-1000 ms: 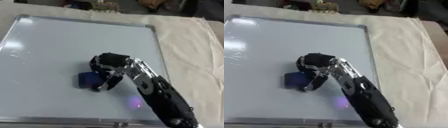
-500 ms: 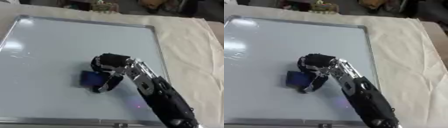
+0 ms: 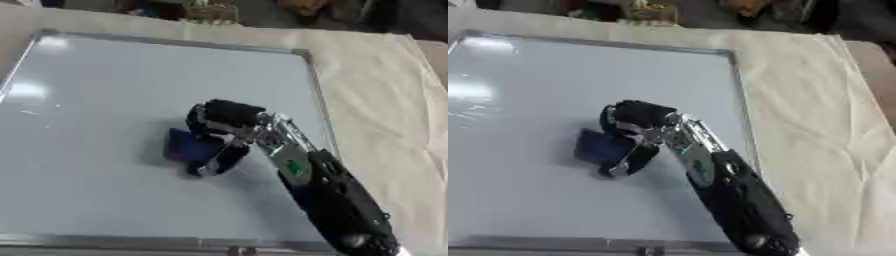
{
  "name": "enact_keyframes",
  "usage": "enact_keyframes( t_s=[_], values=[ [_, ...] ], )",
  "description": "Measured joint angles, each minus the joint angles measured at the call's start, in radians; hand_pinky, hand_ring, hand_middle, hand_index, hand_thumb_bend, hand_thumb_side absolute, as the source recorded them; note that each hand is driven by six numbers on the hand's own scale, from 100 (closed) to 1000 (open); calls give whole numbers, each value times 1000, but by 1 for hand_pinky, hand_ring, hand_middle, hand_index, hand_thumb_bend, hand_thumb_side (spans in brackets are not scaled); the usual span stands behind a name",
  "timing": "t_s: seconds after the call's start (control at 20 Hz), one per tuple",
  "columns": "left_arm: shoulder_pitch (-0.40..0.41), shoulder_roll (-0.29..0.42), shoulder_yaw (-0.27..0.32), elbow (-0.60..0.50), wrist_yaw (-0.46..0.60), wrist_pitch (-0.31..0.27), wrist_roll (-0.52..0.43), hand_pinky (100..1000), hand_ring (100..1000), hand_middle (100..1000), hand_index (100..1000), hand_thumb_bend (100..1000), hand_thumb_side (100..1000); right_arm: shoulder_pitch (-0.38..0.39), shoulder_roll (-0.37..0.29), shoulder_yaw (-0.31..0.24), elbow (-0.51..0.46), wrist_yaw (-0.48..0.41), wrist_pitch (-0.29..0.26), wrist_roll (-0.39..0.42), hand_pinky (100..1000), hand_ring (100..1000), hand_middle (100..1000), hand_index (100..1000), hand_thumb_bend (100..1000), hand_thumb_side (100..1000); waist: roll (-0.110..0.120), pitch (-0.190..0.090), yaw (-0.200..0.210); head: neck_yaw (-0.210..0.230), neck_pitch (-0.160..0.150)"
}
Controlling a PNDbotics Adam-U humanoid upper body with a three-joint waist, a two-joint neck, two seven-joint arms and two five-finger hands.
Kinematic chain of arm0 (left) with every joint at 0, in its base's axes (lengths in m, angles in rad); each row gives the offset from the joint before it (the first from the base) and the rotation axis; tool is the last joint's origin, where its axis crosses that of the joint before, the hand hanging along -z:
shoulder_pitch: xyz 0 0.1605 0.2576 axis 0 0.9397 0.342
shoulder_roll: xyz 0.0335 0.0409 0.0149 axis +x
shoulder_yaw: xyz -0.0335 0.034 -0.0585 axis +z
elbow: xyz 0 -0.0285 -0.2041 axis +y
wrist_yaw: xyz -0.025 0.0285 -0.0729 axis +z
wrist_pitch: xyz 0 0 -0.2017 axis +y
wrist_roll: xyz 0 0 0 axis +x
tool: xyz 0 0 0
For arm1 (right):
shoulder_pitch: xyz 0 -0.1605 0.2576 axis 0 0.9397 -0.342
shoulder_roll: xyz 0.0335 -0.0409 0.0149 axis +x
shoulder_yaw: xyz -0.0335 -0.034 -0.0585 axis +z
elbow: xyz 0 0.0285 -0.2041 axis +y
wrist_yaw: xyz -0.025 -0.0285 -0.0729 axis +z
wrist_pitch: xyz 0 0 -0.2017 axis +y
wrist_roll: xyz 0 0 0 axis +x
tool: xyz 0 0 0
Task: Wipe the whiteboard clean with a brush.
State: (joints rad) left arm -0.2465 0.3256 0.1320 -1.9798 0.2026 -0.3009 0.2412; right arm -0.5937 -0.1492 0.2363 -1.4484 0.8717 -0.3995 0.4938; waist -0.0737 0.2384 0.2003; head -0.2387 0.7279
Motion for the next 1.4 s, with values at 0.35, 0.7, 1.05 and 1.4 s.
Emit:
enact_keyframes(
  t_s=[0.35, 0.7, 1.05, 1.4],
  values=[
    [0, 0, 0, 0, -1, -3, 2, 330, 405, 451, 494, 100, 867, -34, -24, -29, 0, -34, 31, -6, 473, 414, 267, 100, 385, 299, 5, 3, 10, -6, 0],
    [1, 0, 0, 0, -1, -3, 2, 330, 405, 451, 494, 100, 866, -93, -69, -45, 23, -40, 30, -18, 467, 424, 258, 100, 335, 310, 6, 3, 12, -9, -1],
    [1, 0, -1, 0, -1, -5, 1, 330, 404, 451, 493, 100, 864, -167, -130, -59, 98, -39, 2, -46, 465, 431, 257, 100, 306, 322, 10, 5, 17, -9, -12],
    [1, 0, -1, 0, -1, -7, -1, 327, 402, 451, 491, 100, 864, -196, -157, -63, 140, -23, -17, -70, 463, 454, 257, 100, 248, 336, 10, 18, 23, -5, -32]
  ],
)
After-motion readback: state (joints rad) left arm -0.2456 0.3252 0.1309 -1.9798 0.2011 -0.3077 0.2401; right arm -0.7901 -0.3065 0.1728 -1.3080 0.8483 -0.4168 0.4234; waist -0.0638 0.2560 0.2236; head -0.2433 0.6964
